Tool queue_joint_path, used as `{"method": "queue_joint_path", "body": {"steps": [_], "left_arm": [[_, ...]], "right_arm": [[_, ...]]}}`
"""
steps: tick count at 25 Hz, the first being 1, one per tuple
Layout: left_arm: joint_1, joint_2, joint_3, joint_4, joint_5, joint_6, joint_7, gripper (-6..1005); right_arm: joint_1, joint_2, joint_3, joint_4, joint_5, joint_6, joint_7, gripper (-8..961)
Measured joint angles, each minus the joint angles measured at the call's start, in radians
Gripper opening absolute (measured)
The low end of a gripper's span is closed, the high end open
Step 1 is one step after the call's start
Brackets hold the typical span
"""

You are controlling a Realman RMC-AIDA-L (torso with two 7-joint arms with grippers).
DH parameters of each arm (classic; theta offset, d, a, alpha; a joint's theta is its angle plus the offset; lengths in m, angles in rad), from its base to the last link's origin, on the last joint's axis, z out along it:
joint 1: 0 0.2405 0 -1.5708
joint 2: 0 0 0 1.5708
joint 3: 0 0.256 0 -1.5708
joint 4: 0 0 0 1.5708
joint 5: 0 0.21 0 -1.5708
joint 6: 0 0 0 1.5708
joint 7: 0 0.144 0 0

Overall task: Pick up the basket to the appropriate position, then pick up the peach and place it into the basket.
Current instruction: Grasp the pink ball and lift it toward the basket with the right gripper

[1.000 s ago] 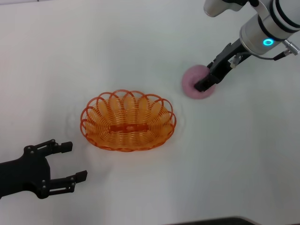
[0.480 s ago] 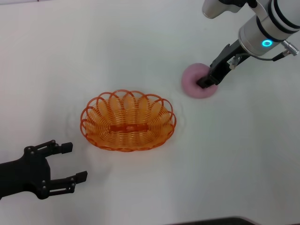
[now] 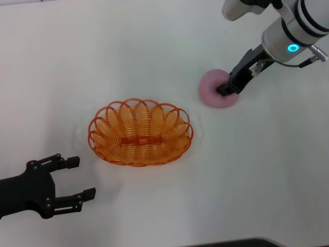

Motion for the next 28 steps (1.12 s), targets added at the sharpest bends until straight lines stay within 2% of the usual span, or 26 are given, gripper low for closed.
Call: {"method": "queue_joint_path", "body": {"steps": [5,13,21,28], "left_arm": [[0.0,0.0,0.0,0.0,0.0,0.0,0.0,853],[0.0,0.0,-0.001,0.0,0.0,0.001,-0.002,854],[-0.002,0.0,0.0,0.0,0.0,0.002,-0.002,854],[-0.004,0.0,0.001,0.0,0.0,0.002,-0.002,854]], "right_arm": [[0.0,0.0,0.0,0.0,0.0,0.0,-0.001,267],[0.0,0.0,0.0,0.0,0.0,-0.001,-0.003,172],[-0.004,0.0,0.006,-0.01,0.008,-0.006,-0.004,156],[-0.08,-0.008,0.026,-0.18,0.199,-0.069,-0.023,156]]}}
